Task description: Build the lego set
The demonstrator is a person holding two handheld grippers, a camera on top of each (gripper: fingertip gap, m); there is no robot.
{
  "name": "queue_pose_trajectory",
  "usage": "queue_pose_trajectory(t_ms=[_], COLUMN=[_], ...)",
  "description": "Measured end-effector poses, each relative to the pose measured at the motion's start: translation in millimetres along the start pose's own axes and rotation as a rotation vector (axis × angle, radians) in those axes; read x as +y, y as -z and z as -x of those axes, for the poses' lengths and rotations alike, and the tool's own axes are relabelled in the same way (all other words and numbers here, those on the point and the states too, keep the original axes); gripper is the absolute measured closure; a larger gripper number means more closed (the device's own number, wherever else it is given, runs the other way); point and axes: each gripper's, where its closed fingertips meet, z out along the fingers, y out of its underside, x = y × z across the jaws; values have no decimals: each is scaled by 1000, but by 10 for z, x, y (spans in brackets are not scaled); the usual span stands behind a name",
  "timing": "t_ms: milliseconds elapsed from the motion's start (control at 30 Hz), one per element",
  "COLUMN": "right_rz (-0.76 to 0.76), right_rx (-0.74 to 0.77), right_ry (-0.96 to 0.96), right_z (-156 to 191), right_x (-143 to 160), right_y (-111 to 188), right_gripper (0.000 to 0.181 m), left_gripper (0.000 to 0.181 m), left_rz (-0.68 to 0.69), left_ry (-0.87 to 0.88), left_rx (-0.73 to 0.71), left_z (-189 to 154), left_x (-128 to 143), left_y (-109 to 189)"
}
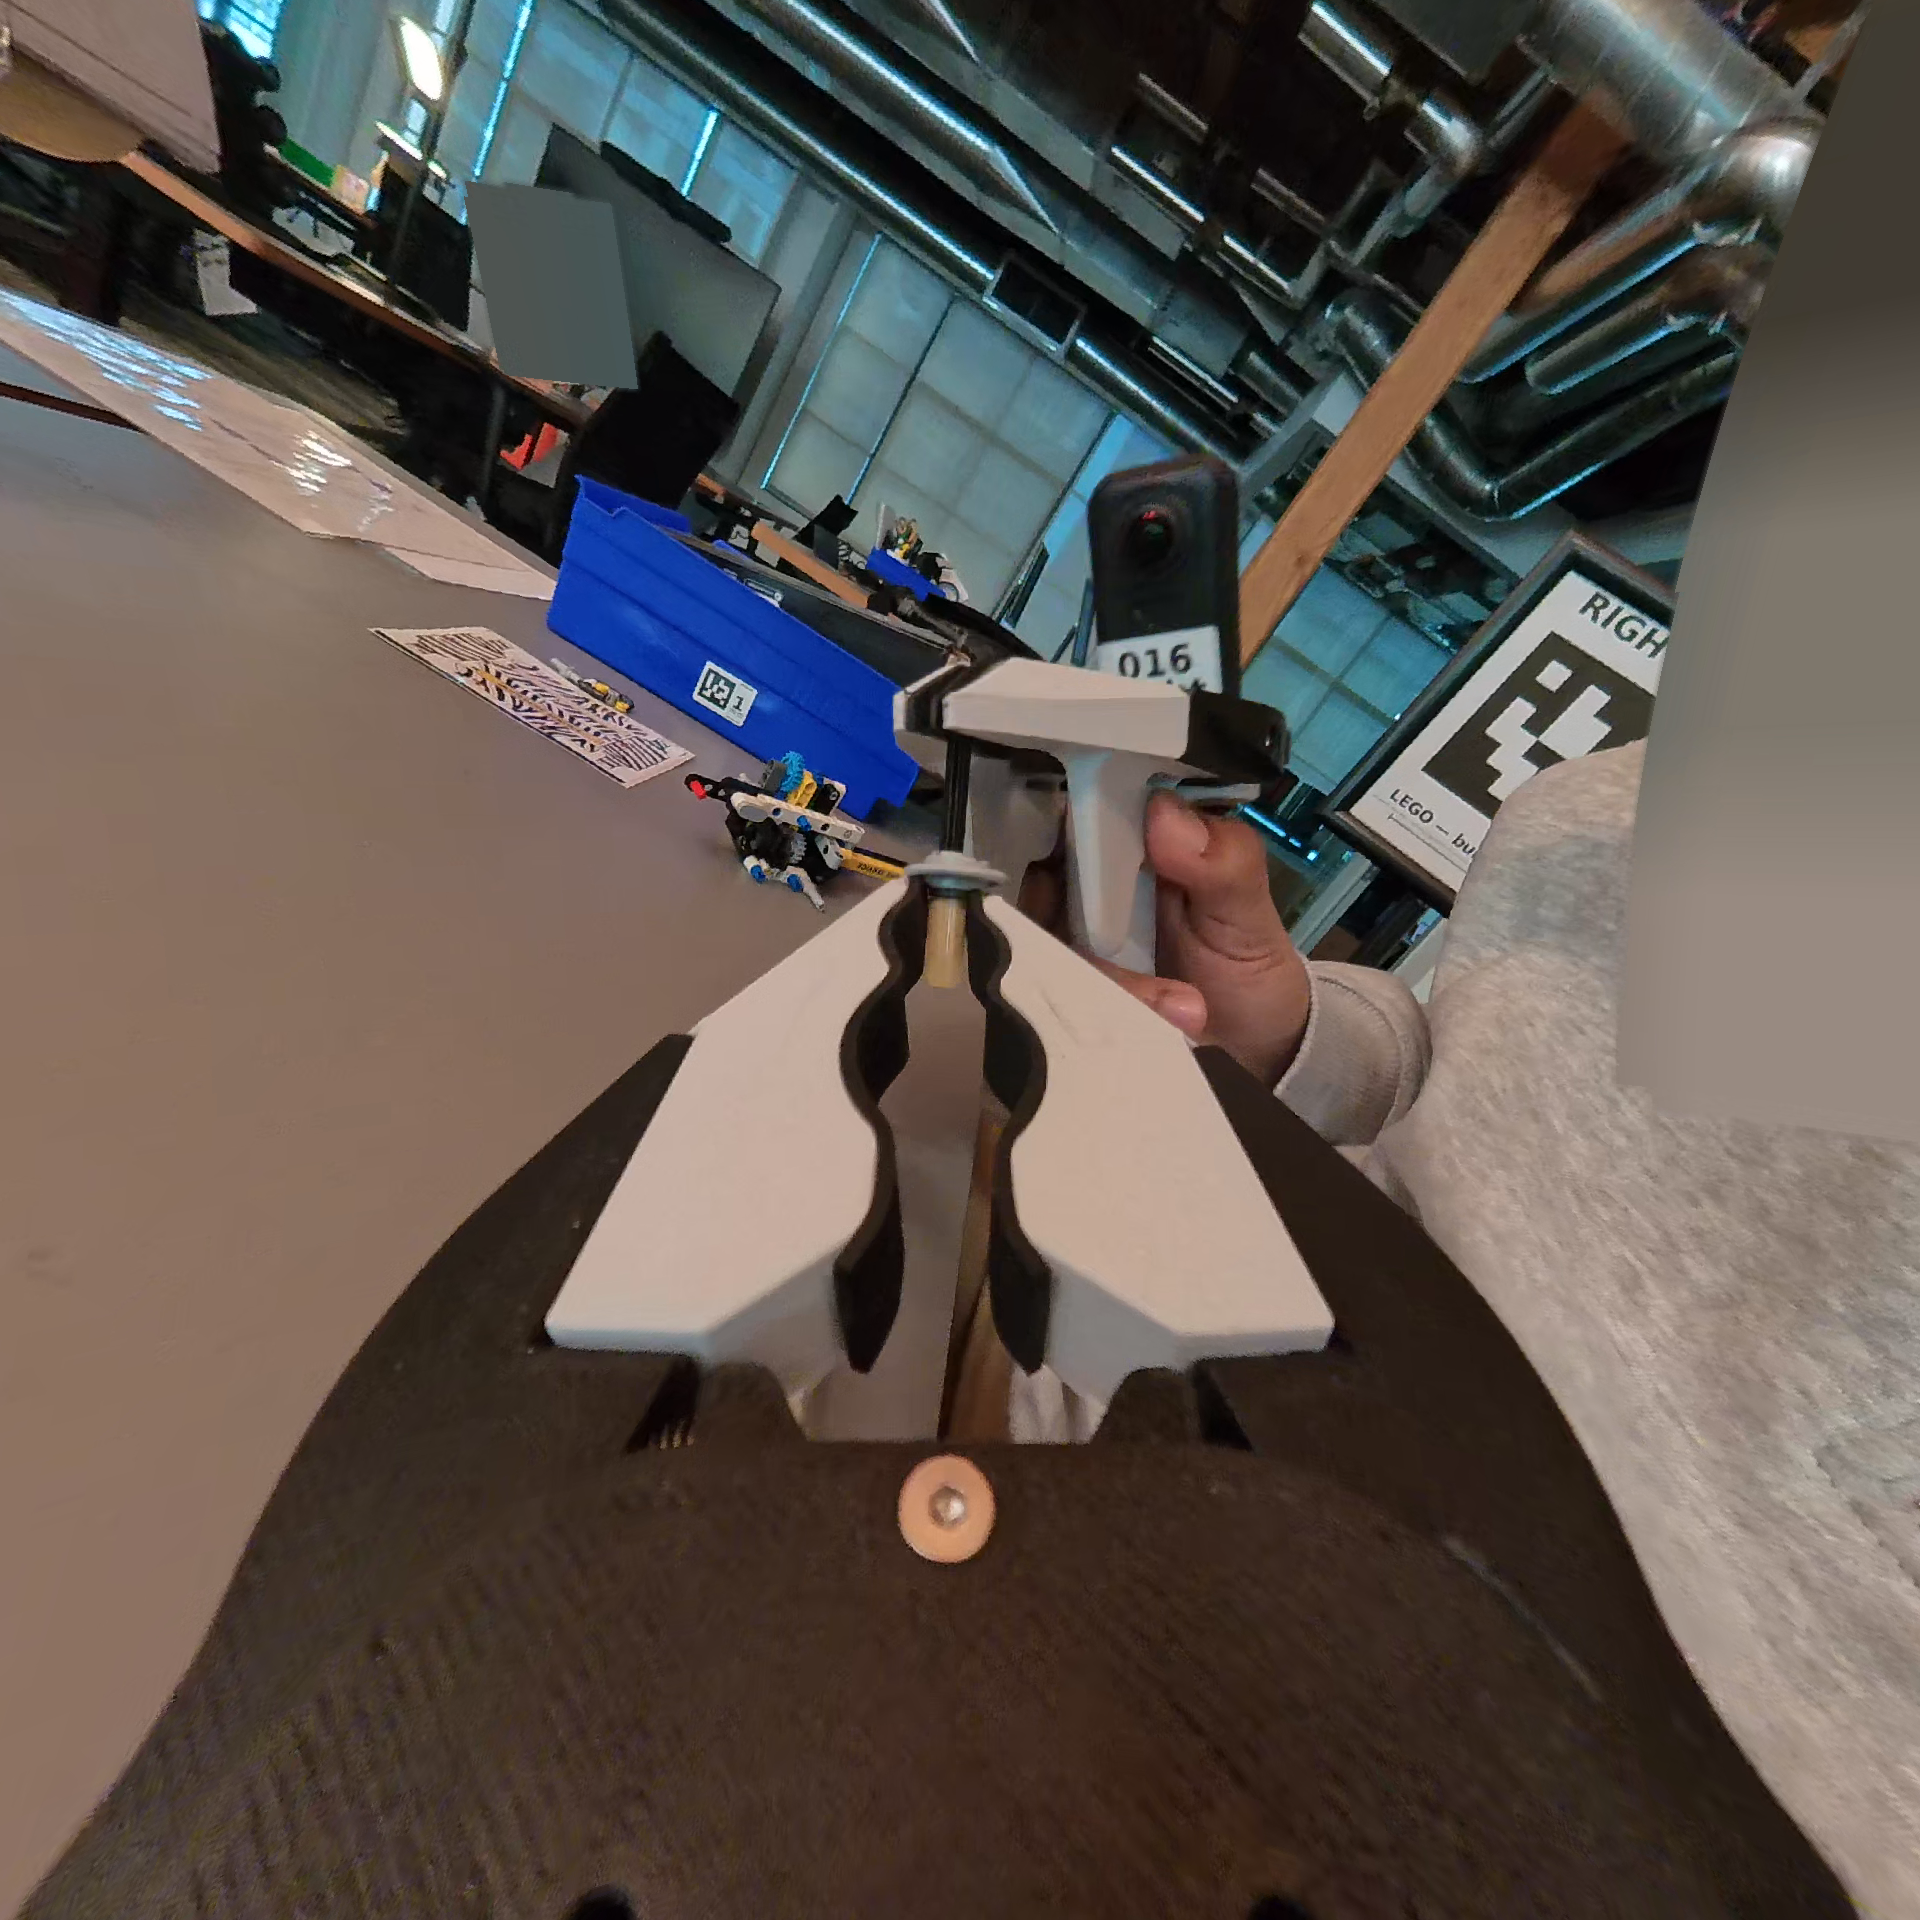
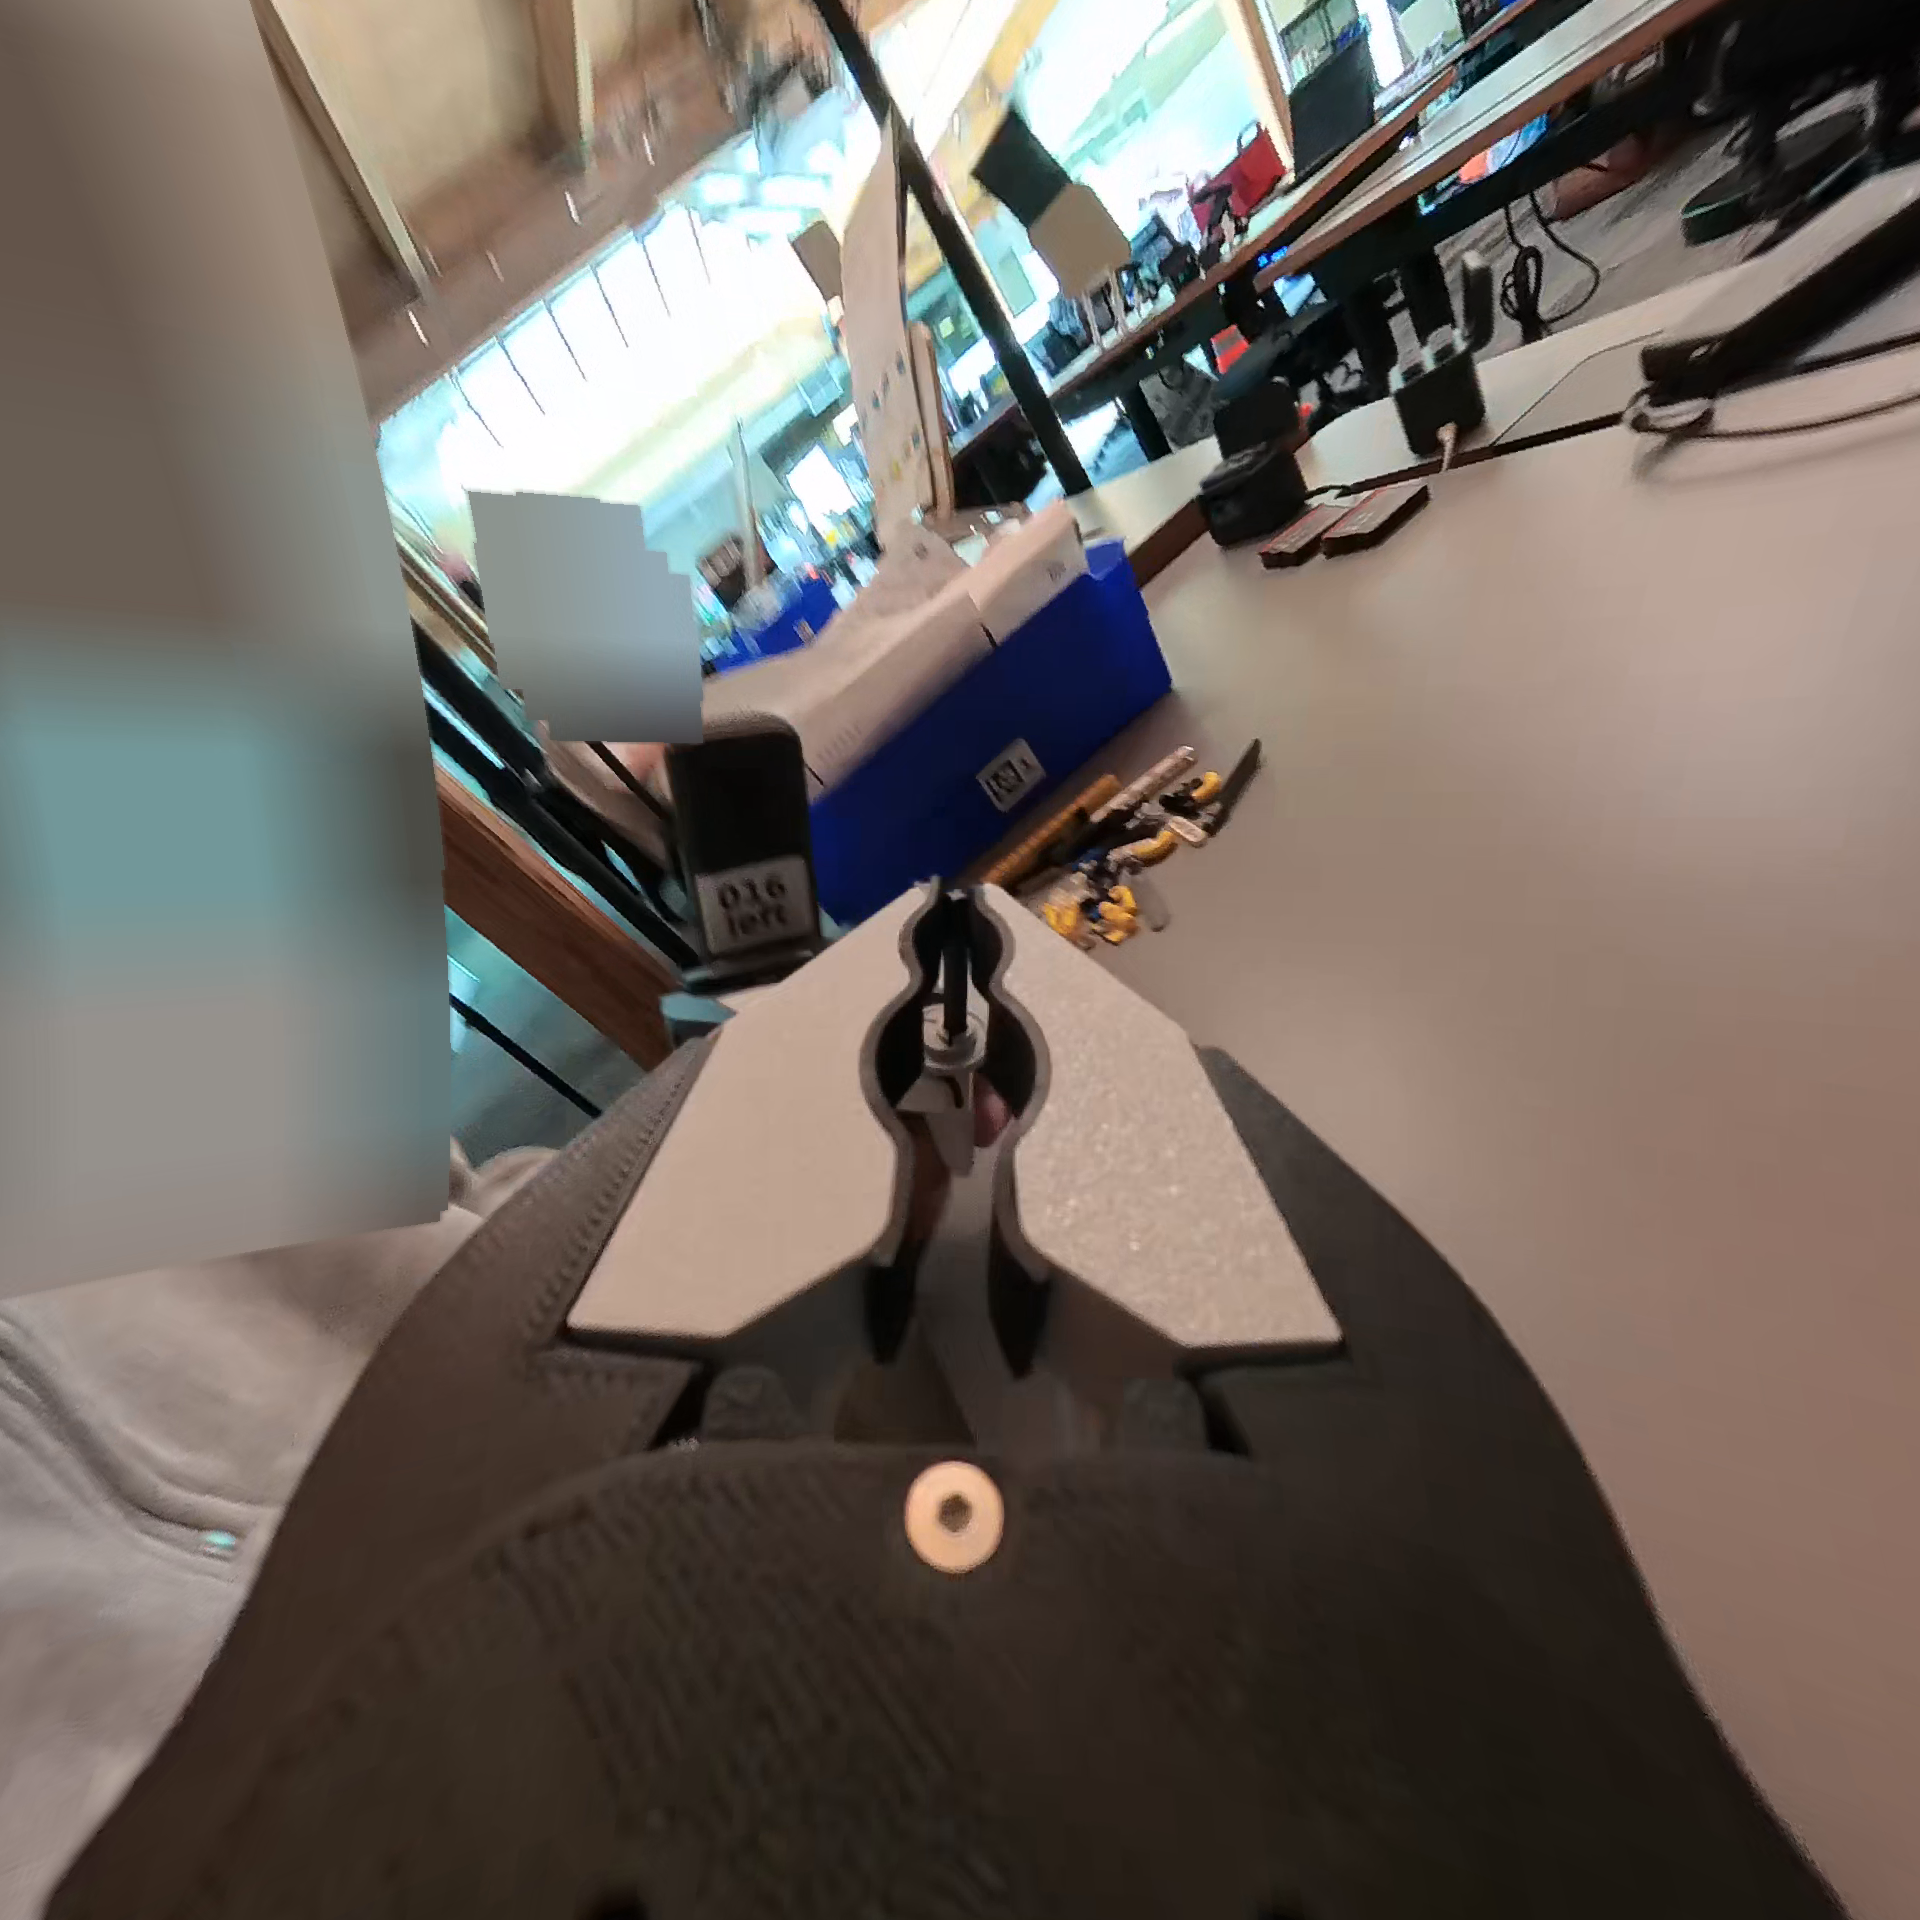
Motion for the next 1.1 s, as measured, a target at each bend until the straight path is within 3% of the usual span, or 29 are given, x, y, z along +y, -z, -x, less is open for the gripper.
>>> queue_pose_trajectory(t_ms=[33,367,400,467,567,667,733,867,1033,1100], right_rz=[18,67,71,69,138,323,411,284,-18,-46], right_rx=[9,56,82,207,452,642,682,610,221,141], right_ry=[32,109,110,164,306,405,391,329,-143,-175], right_z=[9,-33,-96,-336,-813,-1255,-1398,-1238,-785,-694], right_x=[16,49,45,8,65,401,618,440,-13,-65], right_y=[-7,24,50,152,375,574,637,569,403,352], right_gripper=[180,179,179,179,179,179,179,179,179,180], left_gripper=[179,178,171,155,149,150,151,151,150,151], left_rz=[10,23,27,31,-5,-44,-46,-20,27,44], left_ry=[-14,-68,-53,-11,41,84,95,99,123,116], left_rx=[-4,-69,-83,-123,-182,-174,-182,-184,-141,-122], left_z=[-3,58,91,194,346,375,397,404,347,305], left_x=[18,42,48,51,-13,-81,-80,-28,64,103], left_y=[-8,-22,-23,-3,72,114,120,101,44,12])
